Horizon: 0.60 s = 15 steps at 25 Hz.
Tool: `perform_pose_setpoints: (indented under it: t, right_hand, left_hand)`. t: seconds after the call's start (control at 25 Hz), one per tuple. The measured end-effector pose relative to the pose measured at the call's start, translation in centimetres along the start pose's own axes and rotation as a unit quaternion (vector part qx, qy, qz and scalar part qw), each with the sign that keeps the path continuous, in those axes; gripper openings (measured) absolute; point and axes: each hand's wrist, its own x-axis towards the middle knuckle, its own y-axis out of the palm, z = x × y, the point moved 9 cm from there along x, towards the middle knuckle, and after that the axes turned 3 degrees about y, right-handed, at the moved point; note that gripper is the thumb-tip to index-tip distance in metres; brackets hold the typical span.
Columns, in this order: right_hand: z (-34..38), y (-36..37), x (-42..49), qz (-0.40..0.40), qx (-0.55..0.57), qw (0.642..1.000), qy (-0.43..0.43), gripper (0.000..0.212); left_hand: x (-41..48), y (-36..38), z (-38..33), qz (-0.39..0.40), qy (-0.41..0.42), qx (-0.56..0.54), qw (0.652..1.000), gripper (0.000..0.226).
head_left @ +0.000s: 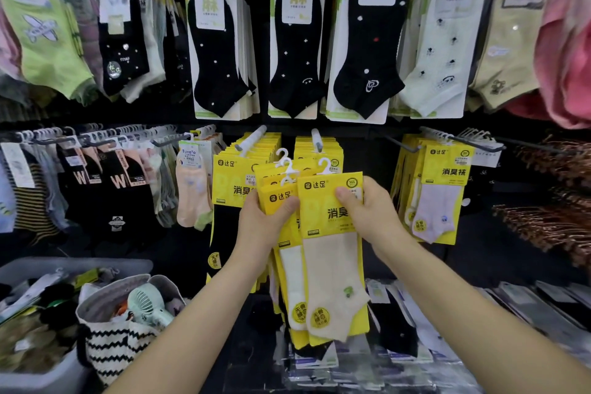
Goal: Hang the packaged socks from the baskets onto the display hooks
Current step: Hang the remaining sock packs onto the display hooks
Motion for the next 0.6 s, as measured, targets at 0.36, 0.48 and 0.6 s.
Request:
perform_pose_setpoints:
  t: [0.36, 0.48, 0.6]
  right_hand:
    - [3.7, -2.9, 1.0, 0.042, -0.049, 0.996, -0.058, 0.003]
    - [5.9, -1.9, 1.6, 0.086, -0.201, 0.970, -0.105, 0.013]
    - [6.1, -1.4, 1.9, 0.099, -0.263, 0.953, -0.114, 0.015]
  left_hand:
    - [-1.0, 1.5, -1.4, 0.054, 0.040, 0.044, 0.997, 0.042]
    - [-1.0, 2.1, -1.4, 0.062, 0.038, 0.040, 0.997, 0.043]
    - [-1.0, 1.9, -0.9, 0.056, 0.027, 0.027, 0.998, 0.041]
